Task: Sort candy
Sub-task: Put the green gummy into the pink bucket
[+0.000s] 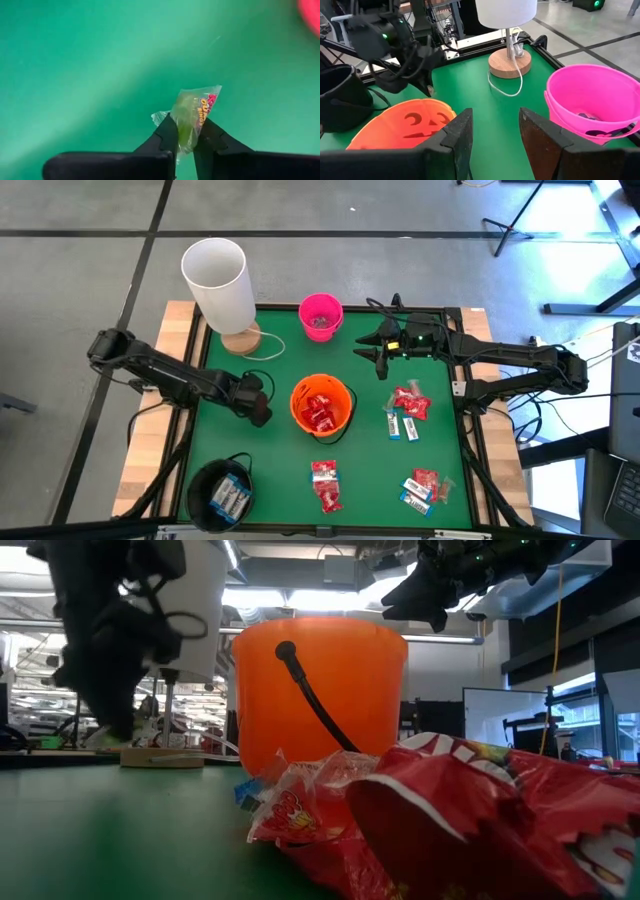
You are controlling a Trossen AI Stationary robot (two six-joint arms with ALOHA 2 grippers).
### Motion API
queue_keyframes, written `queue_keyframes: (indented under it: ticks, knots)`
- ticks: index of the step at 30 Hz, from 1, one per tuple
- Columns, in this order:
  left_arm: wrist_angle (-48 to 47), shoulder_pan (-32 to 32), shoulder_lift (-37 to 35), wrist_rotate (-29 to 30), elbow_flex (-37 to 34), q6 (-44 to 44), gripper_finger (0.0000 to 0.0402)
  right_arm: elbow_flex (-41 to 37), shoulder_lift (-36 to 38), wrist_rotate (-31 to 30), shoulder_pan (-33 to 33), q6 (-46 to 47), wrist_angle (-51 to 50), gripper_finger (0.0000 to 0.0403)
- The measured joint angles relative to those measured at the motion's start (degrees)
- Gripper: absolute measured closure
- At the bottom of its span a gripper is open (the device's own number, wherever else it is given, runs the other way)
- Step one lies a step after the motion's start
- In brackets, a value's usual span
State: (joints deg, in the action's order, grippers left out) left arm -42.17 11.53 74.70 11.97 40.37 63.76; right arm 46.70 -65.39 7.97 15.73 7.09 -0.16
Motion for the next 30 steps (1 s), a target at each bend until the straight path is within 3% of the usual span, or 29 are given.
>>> queue_keyframes:
  ticks: [11,15,21,25,30]
  knots:
    - [-0.09,-0.98,-0.24,12.27,11.68,-10.34,0.0372,0.0,0.0,0.12,0.0,0.11,0.05,0.0246]
    - [5.77,-2.64,-0.26,15.8,14.89,-18.85,0.0371,-0.02,0.0,0.13,0.0,0.11,0.15,0.0246]
    - [26.27,-5.99,-0.24,13.9,15.31,-36.2,0.0371,0.0,0.0,0.13,0.0,0.11,0.37,0.0246]
    - [34.09,-9.15,-0.24,12.07,15.31,-41.87,0.0371,-0.02,-0.35,0.57,0.0,0.35,3.14,0.0246]
    - [42.42,-11.81,0.29,6.21,15.31,-45.31,0.037,-0.02,-3.51,8.2,0.0,3.61,11.97,0.0246]
